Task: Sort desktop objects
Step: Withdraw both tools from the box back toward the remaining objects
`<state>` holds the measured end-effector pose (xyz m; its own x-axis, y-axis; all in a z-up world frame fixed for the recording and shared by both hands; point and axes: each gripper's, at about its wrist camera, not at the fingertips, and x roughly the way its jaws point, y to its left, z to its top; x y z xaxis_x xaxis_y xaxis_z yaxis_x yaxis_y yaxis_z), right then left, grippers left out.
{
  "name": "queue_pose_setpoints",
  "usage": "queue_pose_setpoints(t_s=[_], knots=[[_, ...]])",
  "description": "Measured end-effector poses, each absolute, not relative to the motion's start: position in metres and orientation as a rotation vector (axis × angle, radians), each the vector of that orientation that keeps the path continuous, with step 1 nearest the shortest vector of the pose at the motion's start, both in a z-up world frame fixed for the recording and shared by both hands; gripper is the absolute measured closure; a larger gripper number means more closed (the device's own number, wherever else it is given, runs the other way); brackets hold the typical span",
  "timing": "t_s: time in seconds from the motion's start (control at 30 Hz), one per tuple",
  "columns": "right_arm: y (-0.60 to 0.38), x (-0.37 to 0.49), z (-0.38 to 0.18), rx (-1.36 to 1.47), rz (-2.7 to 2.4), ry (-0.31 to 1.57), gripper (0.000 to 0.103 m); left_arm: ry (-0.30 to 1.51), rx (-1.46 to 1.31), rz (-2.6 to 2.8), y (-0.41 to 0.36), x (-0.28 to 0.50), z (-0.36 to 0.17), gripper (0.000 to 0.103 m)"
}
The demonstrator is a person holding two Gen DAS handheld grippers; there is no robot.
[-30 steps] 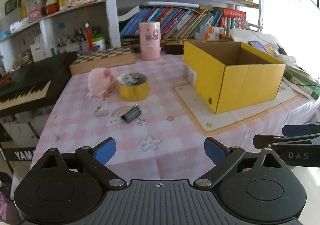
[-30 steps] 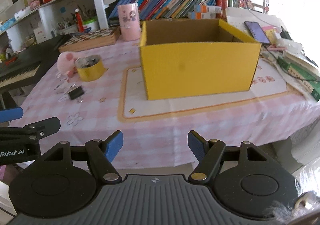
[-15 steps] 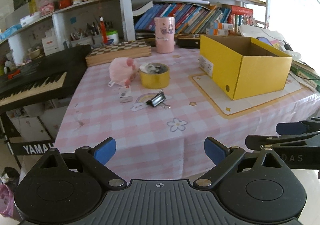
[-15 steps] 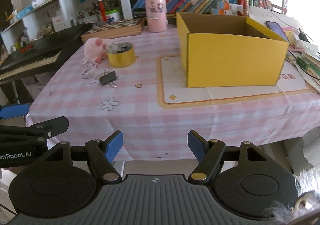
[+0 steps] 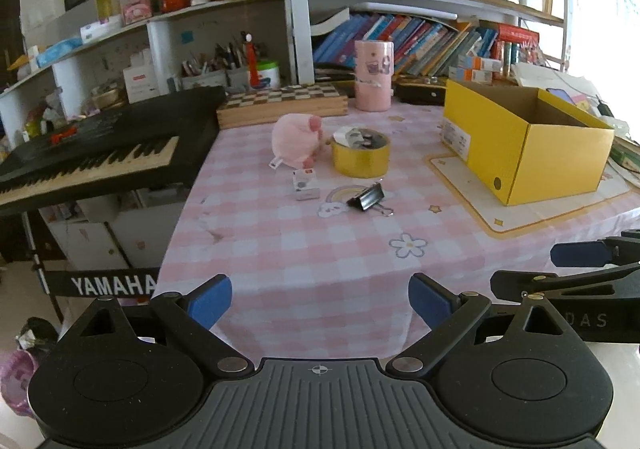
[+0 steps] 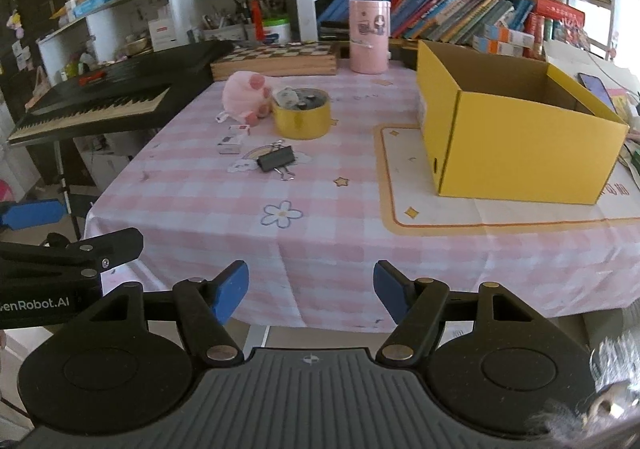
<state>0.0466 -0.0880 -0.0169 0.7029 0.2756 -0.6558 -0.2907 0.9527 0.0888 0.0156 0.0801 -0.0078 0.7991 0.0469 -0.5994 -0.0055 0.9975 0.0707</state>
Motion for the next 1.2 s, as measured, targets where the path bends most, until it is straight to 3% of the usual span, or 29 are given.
queue_pose_setpoints(t_s=[1.2], knots=[[-0.06, 0.075, -0.013, -0.071, 0.335, 0.73, 0.037, 0.661, 0.012, -0.02, 0.101, 0.037, -0.013, 0.0]])
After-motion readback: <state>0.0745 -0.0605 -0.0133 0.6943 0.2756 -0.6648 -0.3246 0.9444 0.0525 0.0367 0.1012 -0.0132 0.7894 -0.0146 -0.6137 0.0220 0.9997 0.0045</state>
